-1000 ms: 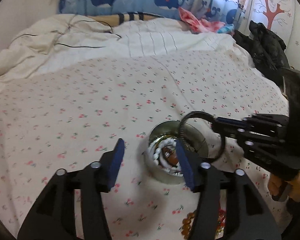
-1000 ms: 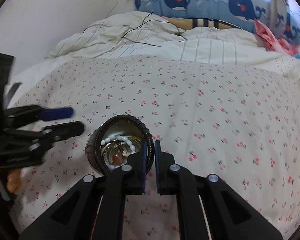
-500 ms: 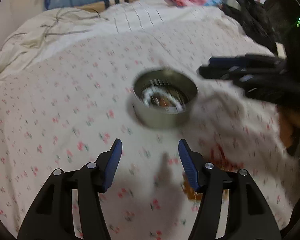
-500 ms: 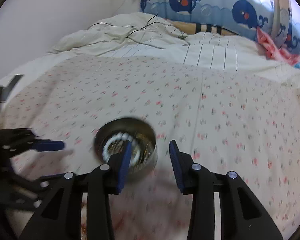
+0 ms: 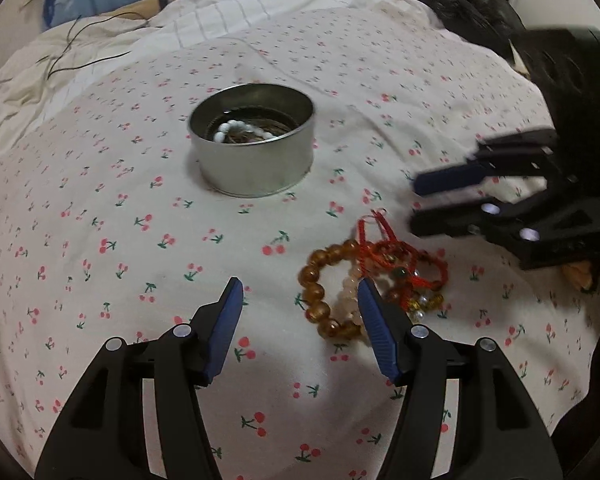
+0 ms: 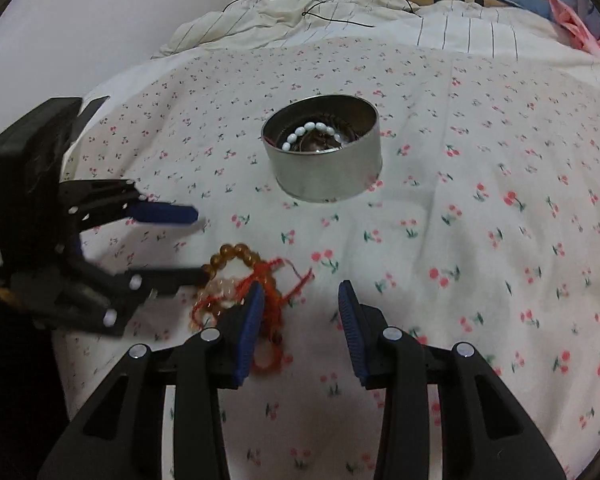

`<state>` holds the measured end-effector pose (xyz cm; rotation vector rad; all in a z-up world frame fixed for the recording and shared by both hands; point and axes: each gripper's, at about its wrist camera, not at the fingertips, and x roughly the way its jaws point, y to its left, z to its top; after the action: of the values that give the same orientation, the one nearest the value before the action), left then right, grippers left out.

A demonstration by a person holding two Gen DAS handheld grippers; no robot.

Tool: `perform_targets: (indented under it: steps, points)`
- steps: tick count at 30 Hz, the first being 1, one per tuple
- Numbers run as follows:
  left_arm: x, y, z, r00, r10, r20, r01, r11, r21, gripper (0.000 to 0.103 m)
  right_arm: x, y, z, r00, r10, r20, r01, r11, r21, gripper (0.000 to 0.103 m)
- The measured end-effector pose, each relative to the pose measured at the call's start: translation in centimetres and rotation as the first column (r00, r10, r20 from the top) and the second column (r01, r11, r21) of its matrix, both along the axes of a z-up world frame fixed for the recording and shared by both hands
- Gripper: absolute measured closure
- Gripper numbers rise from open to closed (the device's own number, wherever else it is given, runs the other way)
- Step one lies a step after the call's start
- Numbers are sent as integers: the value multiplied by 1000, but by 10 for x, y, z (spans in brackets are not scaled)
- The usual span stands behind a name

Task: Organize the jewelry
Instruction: 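Grasp the red cord bracelet with the right gripper and lift it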

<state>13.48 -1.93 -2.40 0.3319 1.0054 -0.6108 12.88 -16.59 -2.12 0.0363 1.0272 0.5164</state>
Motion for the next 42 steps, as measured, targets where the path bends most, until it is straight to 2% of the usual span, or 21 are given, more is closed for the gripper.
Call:
perform_targets:
  steps: [4,7,11,13,15,17,22,24,29,31,34,35,37,38,39,42]
  points:
    - [-3,-3,-1,1000,-16,-11,16,1000,6,41,6,19,-5,998,38,43,-33,993,-113,64]
    - [-5,-2,-3,1000,-17,-19,17,1000,8,40,10,36,-12,993,74,88,-52,970,-238,64]
    - [2,3,-4,999,37,-20,-38,999,-10,39,12,47,-21,989,96,114,-54,944,-324,64]
    - [6,9,-5,997,73,-23,-73,997,-19,39,13,40,-19,989,53,140,2,931,-364,64]
    - [10,14,-6,994,100,-33,-101,995,-26,39,16,28,-17,992,25,120,17,941,-338,64]
    - [13,15,-8,993,106,-51,-108,994,-34,39,13,19,-17,997,41,68,-22,965,-261,64]
    - [9,3,-15,996,84,-29,-84,996,7,37,7,38,-21,988,104,117,-56,931,-360,64]
    - [8,2,-15,997,76,-22,-75,997,18,36,11,38,-22,987,73,141,-14,925,-379,64]
    - [11,9,-10,995,93,-31,-93,996,3,35,30,-5,-17,981,-141,133,177,932,-315,71]
    - [11,8,-10,995,91,-32,-91,996,0,35,30,-13,-14,979,-164,120,193,939,-286,72]
    - [10,5,-12,996,79,-38,-79,997,0,34,30,-8,-15,987,-127,101,149,956,-252,72]
    - [9,3,-13,997,72,-37,-72,997,4,34,28,-3,-17,989,-110,100,133,955,-264,74]
    - [8,2,-11,998,65,-22,-65,998,8,34,30,3,-19,991,-88,100,112,956,-271,89]
    - [8,2,-9,998,59,-19,-59,998,2,34,30,2,-19,991,-94,96,116,959,-259,92]
    - [7,4,-3,999,49,-16,-49,999,-18,34,33,-4,-18,989,-118,83,134,965,-223,97]
    - [1,8,10,1000,-12,-23,9,994,-110,31,36,-29,-17,980,-200,19,201,977,-67,99]
